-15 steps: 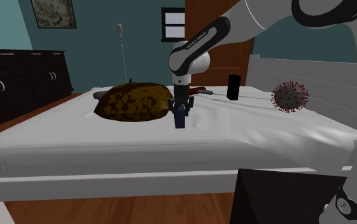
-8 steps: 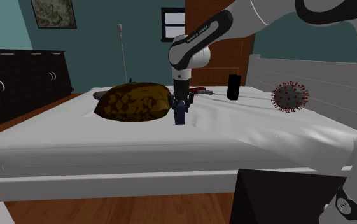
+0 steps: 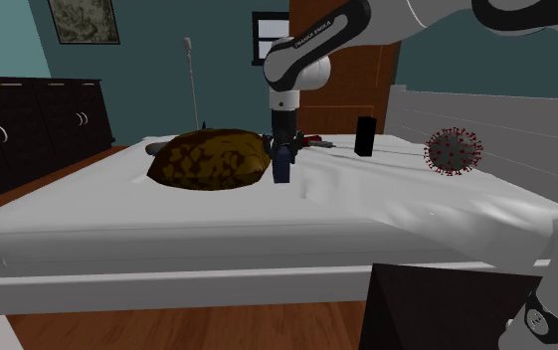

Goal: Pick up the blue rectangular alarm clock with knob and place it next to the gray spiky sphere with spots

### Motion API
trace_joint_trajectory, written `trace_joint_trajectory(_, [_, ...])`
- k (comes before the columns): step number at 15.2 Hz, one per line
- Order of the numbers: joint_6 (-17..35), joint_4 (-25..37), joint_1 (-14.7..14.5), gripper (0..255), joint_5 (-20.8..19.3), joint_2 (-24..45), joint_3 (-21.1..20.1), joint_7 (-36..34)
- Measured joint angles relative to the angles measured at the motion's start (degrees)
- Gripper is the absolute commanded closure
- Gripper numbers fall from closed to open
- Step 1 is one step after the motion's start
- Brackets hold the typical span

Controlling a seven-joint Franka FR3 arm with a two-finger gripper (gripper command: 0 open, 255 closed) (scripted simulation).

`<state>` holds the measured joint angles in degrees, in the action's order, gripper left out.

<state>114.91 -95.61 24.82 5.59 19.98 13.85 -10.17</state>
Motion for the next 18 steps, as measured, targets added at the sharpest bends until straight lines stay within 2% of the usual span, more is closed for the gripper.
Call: trace_joint_trajectory(18, [-12.87,10.56,0.01,255,-0.87,-2.4,0.32,-0.88])
